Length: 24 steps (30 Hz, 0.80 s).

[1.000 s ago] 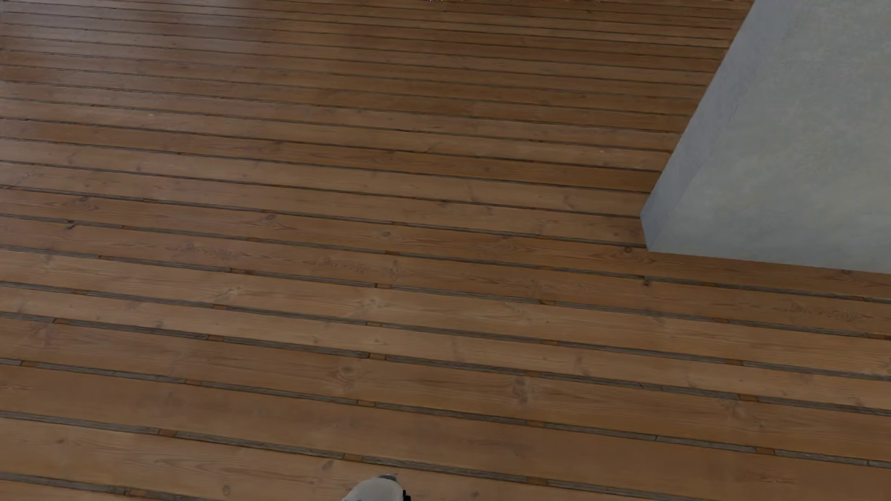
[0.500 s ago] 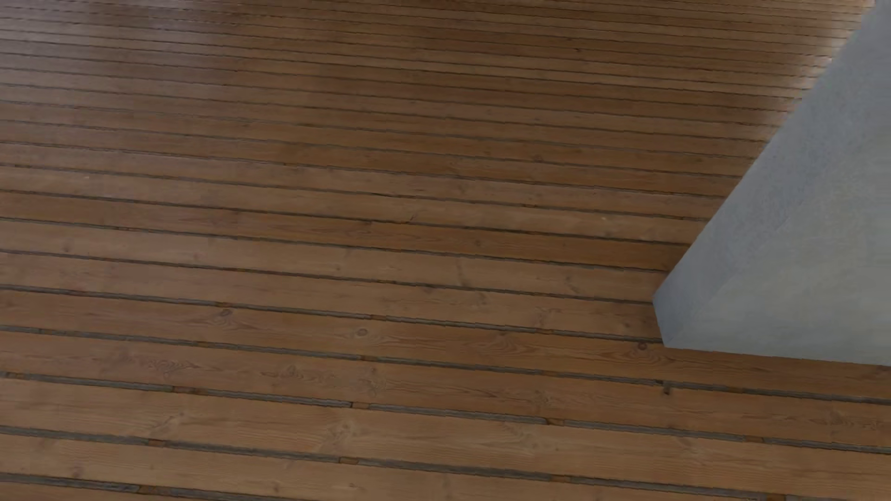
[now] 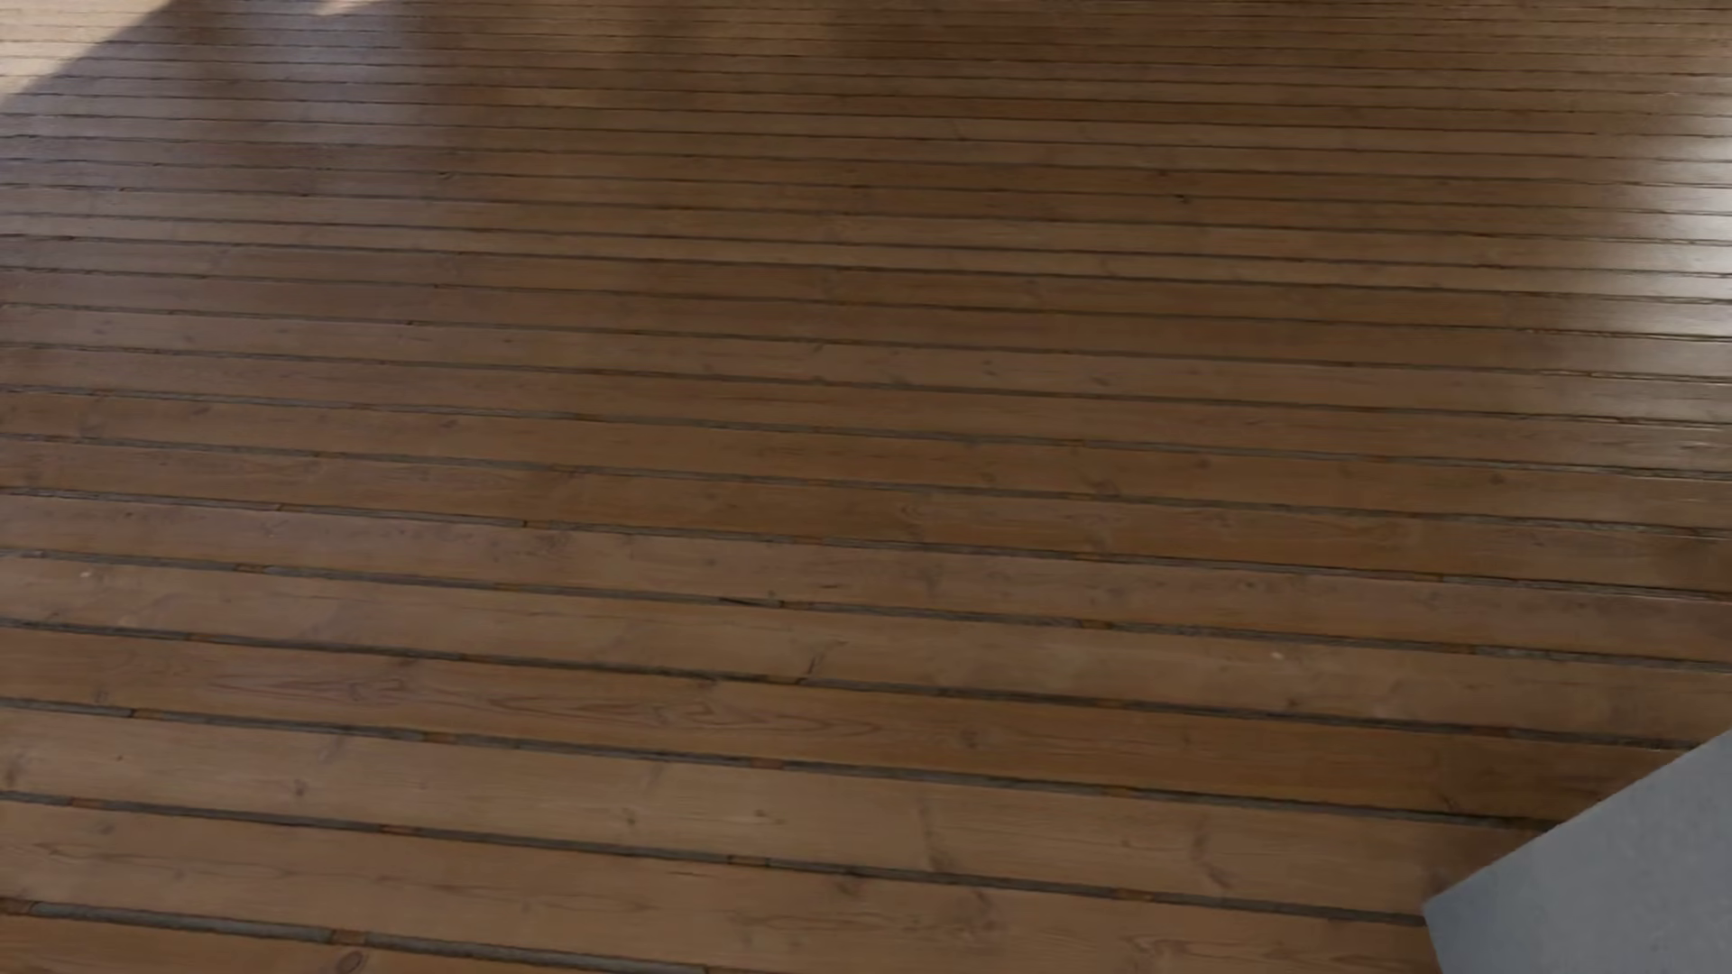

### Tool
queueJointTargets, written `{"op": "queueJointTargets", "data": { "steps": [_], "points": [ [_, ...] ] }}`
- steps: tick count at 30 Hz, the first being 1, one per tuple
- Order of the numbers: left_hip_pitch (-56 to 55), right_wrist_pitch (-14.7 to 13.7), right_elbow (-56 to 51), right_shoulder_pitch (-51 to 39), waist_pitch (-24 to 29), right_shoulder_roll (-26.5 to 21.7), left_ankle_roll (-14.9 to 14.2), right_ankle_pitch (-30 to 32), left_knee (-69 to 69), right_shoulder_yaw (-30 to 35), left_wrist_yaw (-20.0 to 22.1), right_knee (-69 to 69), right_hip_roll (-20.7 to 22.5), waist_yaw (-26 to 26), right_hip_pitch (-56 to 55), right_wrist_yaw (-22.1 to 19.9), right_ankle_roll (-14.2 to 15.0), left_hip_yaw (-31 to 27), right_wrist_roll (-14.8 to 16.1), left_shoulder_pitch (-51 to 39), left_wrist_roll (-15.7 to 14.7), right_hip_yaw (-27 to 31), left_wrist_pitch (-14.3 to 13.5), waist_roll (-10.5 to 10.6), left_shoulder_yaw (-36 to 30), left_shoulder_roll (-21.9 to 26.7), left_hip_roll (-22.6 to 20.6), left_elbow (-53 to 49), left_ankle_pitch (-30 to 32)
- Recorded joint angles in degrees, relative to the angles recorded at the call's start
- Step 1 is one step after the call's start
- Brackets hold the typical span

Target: Walk towards the sofa

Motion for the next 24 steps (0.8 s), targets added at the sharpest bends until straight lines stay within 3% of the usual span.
{"op": "queueJointTargets", "data": {
  "steps": [2,4,6,8,9,10,11,13,14,15,17,18,20,21,22,24],
  "points": [
    [-6.5,0.0,-4.8,-2.8,0.3,-2.0,0.0,-9.6,-13.3,0.5,0.0,-5.3,-1.4,6.6,11.3,0.0,0.0,0.0,0.0,2.7,0.0,0.0,0.0,-1.6,-0.4,0.8,-0.1,-1.1,-1.6],
    [-11.2,0.0,-6.5,-6.4,-0.4,-2.5,0.0,-19.0,-32.8,-3.8,0.0,-9.1,-3.1,9.7,19.8,0.0,0.0,0.0,0.0,4.0,0.0,0.0,0.0,-2.6,1.3,0.7,-0.1,0.1,3.2],
    [-13.5,0.0,-7.9,-9.3,-2.7,-3.3,0.0,-22.4,-48.9,-6.1,0.0,-9.1,-3.7,11.5,24.0,0.0,0.0,0.0,0.0,4.5,0.0,0.0,0.0,-3.0,0.7,0.6,0.4,1.8,8.3],
    [-15.2,0.0,-9.5,-9.2,-2.6,-3.6,0.0,-17.9,-45.2,-7.2,0.0,-6.3,-5.6,13.4,28.2,0.0,0.0,0.0,0.0,4.7,0.0,0.0,0.0,-3.8,0.7,0.4,-0.8,3.6,5.2],
    [-14.2,0.0,-9.9,-7.5,-3.0,-3.0,0.0,-12.8,-41.1,-8.5,0.0,-2.2,-7.0,14.4,29.6,0.0,0.0,0.0,0.0,4.9,0.0,0.0,0.0,-4.3,-0.7,0.6,-1.9,5.3,7.2],
    [-15.6,0.0,-8.3,-5.8,-4.5,-1.3,0.0,-4.1,-36.3,-9.9,0.0,6.3,-8.6,14.6,26.6,0.0,0.0,0.0,0.0,5.2,0.0,0.0,0.0,-5.4,-0.2,0.3,-2.8,6.8,8.8],
    [-13.0,0.0,-6.2,-4.1,-3.8,0.1,0.0,4.4,-32.3,-9.9,0.0,18.4,-10.7,13.9,23.1,0.0,0.0,0.0,0.0,5.3,0.0,0.0,0.0,-6.5,0.5,-0.2,-5.2,8.4,6.3],
    [-4.1,0.0,-4.2,-3.0,-2.1,0.9,0.0,4.7,-34.2,-5.6,0.0,44.1,-11.7,10.0,9.5,0.0,0.0,0.0,0.0,4.2,0.0,0.0,0.0,-7.0,0.3,-0.4,-7.4,8.1,1.6],
    [0.7,0.0,-3.2,-2.7,-1.8,1.2,0.0,5.2,-36.9,-2.4,0.0,46.9,-10.7,6.6,2.9,0.0,0.0,0.0,0.0,3.4,0.0,0.0,0.0,-6.0,-0.4,0.0,-6.8,7.1,1.0],
    [4.9,0.0,-1.4,-1.8,-1.0,1.6,0.0,7.3,-39.4,-1.1,0.0,42.4,-9.8,2.6,-2.1,0.0,0.0,0.0,0.0,2.4,0.0,0.0,0.0,-5.0,-0.1,0.2,-6.6,5.6,0.8],
    [13.9,0.0,1.0,1.1,-0.4,1.4,0.0,18.1,-45.2,-0.7,0.0,19.4,-8.6,-2.6,-9.5,0.0,0.0,0.0,0.0,0.0,0.0,0.0,0.0,-3.5,0.1,1.1,-5.9,1.3,-0.3],
    [17.6,0.0,1.4,2.3,-0.6,0.9,0.0,17.6,-47.2,-0.4,0.0,6.9,-8.5,-4.2,-11.4,0.0,0.0,0.0,0.0,-0.6,0.0,0.0,0.0,-3.1,1.2,1.8,-5.9,-2.1,-1.1],
    [22.6,0.0,2.7,4.0,-1.6,0.2,0.0,-7.2,-47.8,1.5,0.0,-5.2,-7.9,-6.3,-13.6,0.0,0.0,0.0,0.0,-1.9,0.0,0.0,0.0,-2.5,4.6,3.0,-5.0,-6.5,-3.5],
    [24.5,0.0,1.7,5.1,-1.8,-0.7,0.0,-7.3,-46.8,3.1,0.0,-5.2,-7.5,-7.1,-15.0,0.0,0.0,0.0,0.0,-1.7,0.0,0.0,0.0,-2.0,6.0,3.3,-4.9,-7.3,-3.9],
    [26.1,0.0,1.8,6.1,-2.0,-1.1,0.0,0.6,-44.6,3.5,0.0,-2.8,-6.7,-7.6,-15.7,0.0,0.0,0.0,0.0,-0.9,0.0,0.0,0.0,-1.7,7.6,3.2,-4.8,-7.4,-2.0],
    [21.3,0.0,2.6,7.6,-3.1,-1.0,0.0,10.8,-27.1,3.5,0.0,2.6,-2.4,-6.2,-14.1,0.0,0.0,0.0,0.0,1.3,0.0,0.0,0.0,0.6,9.2,2.1,-1.0,-5.0,12.4]
  ]
}}
